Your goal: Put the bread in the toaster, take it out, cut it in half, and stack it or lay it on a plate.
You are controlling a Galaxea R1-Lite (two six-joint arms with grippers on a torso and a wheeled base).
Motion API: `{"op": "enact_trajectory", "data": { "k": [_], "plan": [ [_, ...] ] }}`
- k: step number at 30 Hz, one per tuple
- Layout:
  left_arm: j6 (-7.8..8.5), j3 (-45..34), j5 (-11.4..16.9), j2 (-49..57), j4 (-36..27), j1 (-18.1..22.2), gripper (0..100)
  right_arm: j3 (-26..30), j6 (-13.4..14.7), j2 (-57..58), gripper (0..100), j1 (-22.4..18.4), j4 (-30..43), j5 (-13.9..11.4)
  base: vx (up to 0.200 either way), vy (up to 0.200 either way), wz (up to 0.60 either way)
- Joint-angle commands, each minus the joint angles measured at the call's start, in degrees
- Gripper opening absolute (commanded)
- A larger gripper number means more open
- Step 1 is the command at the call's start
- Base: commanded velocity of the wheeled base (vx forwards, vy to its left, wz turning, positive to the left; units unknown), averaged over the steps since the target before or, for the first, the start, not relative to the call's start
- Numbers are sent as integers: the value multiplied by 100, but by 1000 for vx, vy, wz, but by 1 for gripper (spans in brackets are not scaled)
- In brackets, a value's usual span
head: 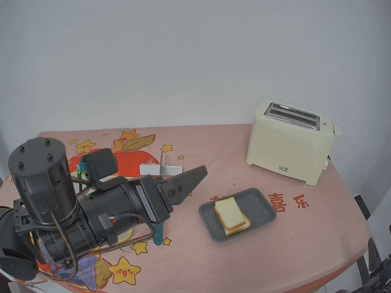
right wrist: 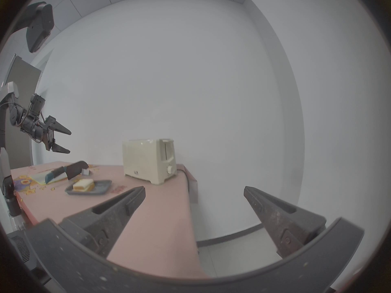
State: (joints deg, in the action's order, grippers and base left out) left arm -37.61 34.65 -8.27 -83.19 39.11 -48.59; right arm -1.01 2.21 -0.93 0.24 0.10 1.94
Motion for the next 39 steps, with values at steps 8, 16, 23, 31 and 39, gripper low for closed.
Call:
{"op": "enact_trajectory", "data": {
  "k": [8, 16, 23, 31, 39],
  "plan": [
    [526, -186, -114, 57, 0, 16, 100, 101, -1, 93, 100, 2, -1, 0, 0, 0, 0],
    [1748, -380, -1872, 84, 9, 34, 100, 101, -1, 93, 100, 2, -1, 0, 0, 0, 0],
    [2601, -1012, -2417, 1402, -61, 166, 100, 101, -1, 93, 100, 2, -1, 0, 0, 0, 0],
    [2864, -1434, -2390, 2465, -79, 1607, 100, 101, -1, 93, 100, 2, -1, 0, 0, 0, 0],
    [2856, -2542, -2399, 3467, -79, 2600, 100, 101, -1, 93, 100, 2, -1, 0, 0, 0, 0]
  ]
}}
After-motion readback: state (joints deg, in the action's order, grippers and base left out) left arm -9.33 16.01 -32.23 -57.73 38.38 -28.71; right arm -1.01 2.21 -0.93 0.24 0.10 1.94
